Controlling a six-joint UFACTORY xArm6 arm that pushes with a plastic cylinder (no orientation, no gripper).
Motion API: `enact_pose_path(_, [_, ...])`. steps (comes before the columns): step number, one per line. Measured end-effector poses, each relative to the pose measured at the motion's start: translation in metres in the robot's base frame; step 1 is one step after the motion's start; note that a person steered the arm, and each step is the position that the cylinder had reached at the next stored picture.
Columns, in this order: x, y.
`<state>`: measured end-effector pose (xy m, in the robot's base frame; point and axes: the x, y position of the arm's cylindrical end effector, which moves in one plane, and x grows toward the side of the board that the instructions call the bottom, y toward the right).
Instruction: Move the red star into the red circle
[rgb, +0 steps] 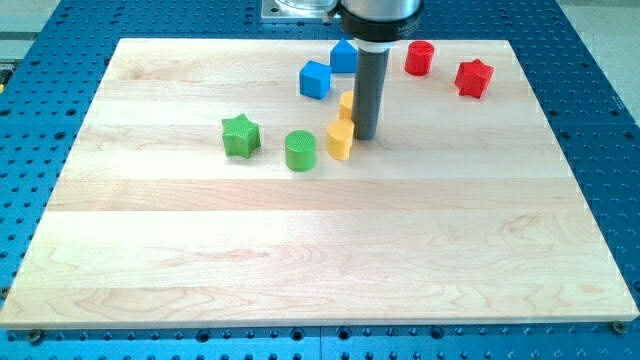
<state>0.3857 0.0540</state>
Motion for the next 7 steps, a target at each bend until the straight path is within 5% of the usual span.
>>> enact_pose_path(3, [-0.005, 0.122])
enact_pose_path(5, [-0.005, 0.125])
enact_pose_path(7, [0.041, 0.111])
